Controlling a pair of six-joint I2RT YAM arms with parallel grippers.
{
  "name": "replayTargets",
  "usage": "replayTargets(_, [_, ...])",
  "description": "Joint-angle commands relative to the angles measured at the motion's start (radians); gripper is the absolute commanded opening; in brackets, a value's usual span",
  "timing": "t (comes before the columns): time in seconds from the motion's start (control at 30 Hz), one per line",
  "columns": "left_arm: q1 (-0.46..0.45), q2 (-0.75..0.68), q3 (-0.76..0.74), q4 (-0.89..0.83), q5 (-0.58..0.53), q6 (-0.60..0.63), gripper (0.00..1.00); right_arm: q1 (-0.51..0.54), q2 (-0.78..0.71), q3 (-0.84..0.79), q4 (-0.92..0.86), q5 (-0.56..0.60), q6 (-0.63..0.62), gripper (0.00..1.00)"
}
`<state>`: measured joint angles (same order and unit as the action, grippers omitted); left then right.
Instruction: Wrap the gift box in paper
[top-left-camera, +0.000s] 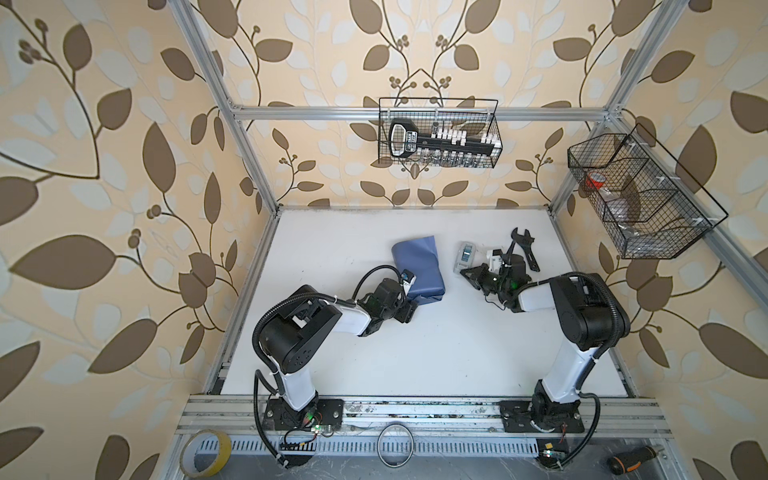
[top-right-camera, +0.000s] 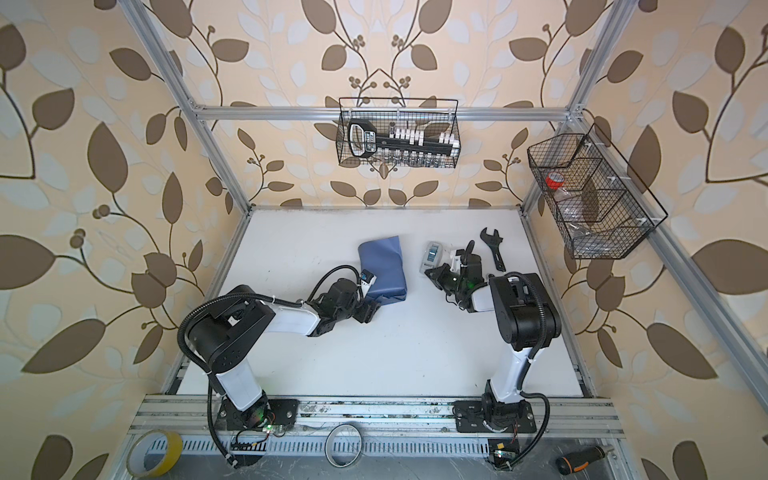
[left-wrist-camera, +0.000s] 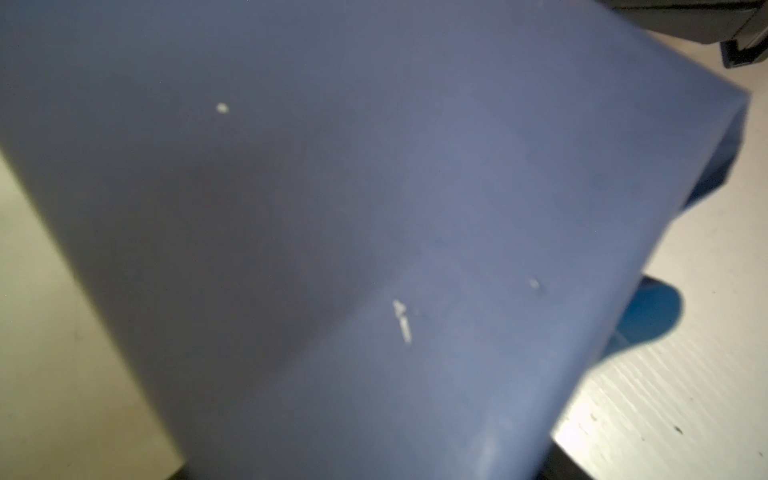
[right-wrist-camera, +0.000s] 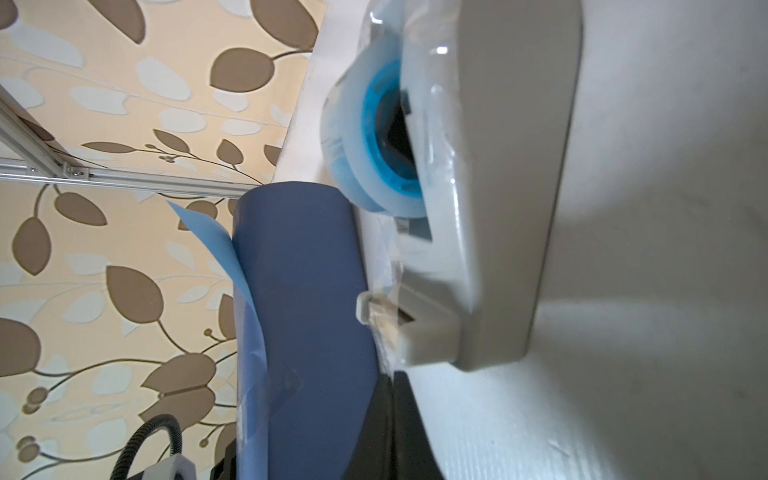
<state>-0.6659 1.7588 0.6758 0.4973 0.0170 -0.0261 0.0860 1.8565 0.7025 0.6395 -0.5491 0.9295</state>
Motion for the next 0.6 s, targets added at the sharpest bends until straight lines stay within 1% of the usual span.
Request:
replayTargets(0.0, [0.011,-0.017,0.028,0.009,-0.008,-0.006,0.73,0.010,0.017,0.015,-0.097,0.024,-0.056,0.00])
replayTargets(0.17, [0.011,-0.016,0.027,0.010,-0.007,-0.008,0.73,0.010,0.037,0.045,-0.166,0.076,-0.088,0.00])
replayTargets(0.43, [0.012,-0.015,0.028,0.013,-0.002,-0.009,0.73,0.010,0.038,0.094,-0.310,0.206,-0.142,0.00])
replayTargets(0.57, [0.012,-0.013,0.027,0.015,-0.003,-0.010,0.74,0.013,0.037,0.114,-0.356,0.243,-0.159,0.00])
